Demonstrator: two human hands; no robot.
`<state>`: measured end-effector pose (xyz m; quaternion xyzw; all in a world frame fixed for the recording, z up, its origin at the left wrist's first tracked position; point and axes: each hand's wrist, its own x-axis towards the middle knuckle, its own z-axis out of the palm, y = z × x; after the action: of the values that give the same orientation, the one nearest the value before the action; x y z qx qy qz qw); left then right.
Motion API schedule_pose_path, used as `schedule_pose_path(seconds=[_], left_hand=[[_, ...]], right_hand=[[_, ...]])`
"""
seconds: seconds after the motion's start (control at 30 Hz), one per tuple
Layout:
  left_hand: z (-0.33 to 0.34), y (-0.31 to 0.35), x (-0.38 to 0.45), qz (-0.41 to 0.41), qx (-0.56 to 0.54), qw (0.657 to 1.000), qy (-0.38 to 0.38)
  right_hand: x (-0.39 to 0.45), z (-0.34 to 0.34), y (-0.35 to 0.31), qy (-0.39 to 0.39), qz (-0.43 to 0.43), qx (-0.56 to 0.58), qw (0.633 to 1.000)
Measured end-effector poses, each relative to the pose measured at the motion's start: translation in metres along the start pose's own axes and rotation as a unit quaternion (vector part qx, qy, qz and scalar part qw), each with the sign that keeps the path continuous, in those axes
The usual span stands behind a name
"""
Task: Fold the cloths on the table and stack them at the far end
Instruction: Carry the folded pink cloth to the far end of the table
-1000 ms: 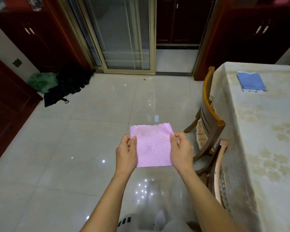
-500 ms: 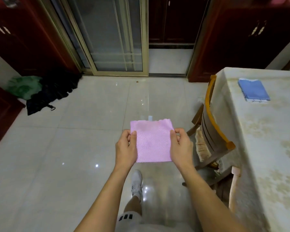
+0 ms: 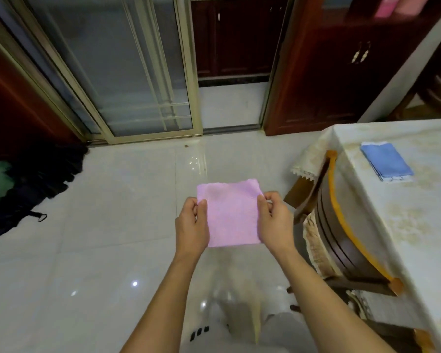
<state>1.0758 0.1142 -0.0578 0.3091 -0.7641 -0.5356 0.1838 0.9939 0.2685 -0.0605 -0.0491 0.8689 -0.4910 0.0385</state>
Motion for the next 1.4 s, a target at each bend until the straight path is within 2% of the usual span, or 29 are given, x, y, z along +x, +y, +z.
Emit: schedule_pose_path(seconds=[0.43,0.93,1.2,1.4], left_hand=[[0.056,0.024,0.118,0.03,0.011,0.997,-0.066],[0.226,0.099,0.289,0.049,0.044,0.987,-0.143],[0.32,0.135,0.331,0.074,0.041,0.968,-0.236],[0.389,0.152,0.349,0.084,0.056,0.94,-0.326]], right_hand=[[0.11,0.011,-0.006,0.07,0.04,0.007,0.997],[0.329,-0.035,0.024,0.132,0.094,0.026,0.986],[0.386,-0.084,0.053,0.192,0.149,0.035,0.969],[0.409,-0.113,0.083,0.262,0.195,0.051,0.944]])
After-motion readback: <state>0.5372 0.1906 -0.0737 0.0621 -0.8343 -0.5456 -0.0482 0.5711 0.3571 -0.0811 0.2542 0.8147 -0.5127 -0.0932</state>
